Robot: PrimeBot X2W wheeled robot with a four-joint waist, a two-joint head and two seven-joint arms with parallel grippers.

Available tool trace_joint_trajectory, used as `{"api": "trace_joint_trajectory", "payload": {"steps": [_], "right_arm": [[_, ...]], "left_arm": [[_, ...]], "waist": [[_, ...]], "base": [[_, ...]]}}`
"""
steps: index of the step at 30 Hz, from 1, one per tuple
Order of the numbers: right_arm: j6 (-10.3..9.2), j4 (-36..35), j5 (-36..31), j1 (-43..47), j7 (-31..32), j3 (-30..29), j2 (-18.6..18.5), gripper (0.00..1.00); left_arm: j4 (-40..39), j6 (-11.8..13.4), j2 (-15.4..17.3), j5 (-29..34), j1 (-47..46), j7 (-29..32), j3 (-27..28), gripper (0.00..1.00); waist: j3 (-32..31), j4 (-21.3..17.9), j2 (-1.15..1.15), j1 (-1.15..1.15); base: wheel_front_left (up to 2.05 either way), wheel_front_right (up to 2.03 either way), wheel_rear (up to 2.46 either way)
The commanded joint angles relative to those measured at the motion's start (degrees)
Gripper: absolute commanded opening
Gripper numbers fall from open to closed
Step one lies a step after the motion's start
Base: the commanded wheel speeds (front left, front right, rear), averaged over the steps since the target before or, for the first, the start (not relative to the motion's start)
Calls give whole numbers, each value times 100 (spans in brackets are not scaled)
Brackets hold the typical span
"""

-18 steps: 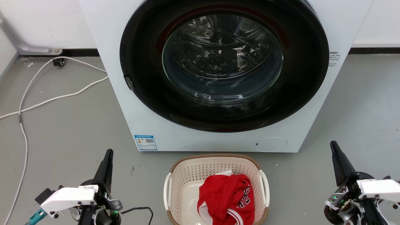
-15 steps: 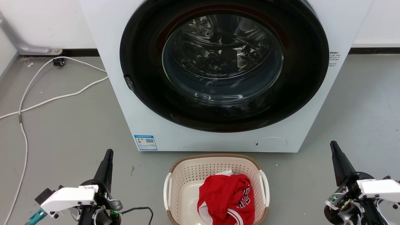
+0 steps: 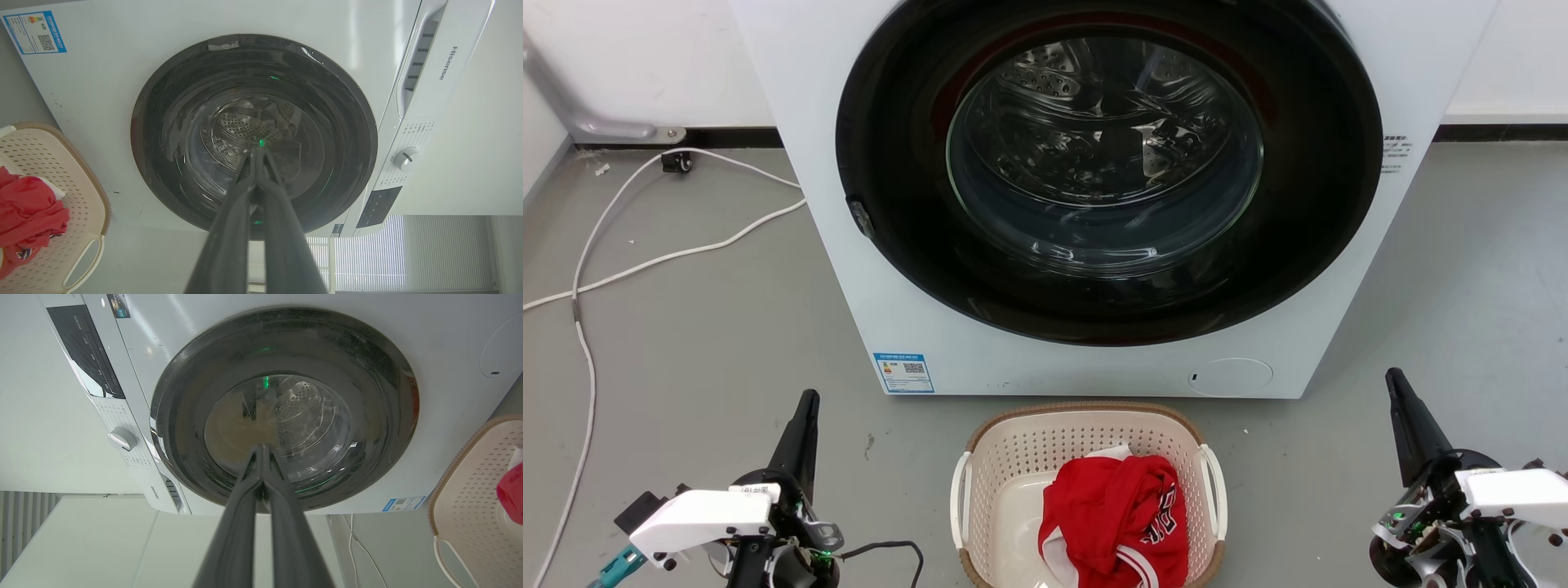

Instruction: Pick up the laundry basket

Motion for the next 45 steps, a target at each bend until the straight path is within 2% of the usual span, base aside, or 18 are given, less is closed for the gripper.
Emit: {"api": "trace_joint_trajectory", "payload": {"steps": [1, 13, 14, 28, 33, 41, 45], "right_arm": [[3, 6, -8, -76, 16, -8, 23, 0], [2, 6, -12, -76, 20, -10, 25, 0], [0, 14, 0, 9, -2, -2, 3, 100], [1, -68, -209, 135, -343, 181, -22, 100], [1, -84, -508, 146, -491, 267, -79, 100], [2, -224, -1583, 161, -689, 147, -68, 100], [2, -354, -2488, 200, -800, 118, -42, 100]], "left_arm": [[8, -19, -6, 13, -64, 1, 18, 0], [8, -19, -10, 21, -64, 8, 24, 0], [15, 0, -7, 0, 8, -1, 1, 100], [36, 0, -18, 29, -44, -365, -478, 100], [-34, -2, -18, 283, -54, -494, -582, 100], [-193, -3, -19, 1262, -68, -686, -742, 100], [-297, -4, -19, 1991, -65, -799, -810, 100]], "waist": [[0, 0, 0, 0], [0, 0, 0, 0], [0, 0, 0, 0], [-8, -1, 0, 0], [-12, 0, 0, 0], [-16, 1, 0, 0], [-16, 2, 0, 0]], "base": [[0, 0, 0], [0, 0, 0], [0, 0, 0], [0, 0, 0], [0, 0, 0], [0, 0, 0], [0, 0, 0]]}}
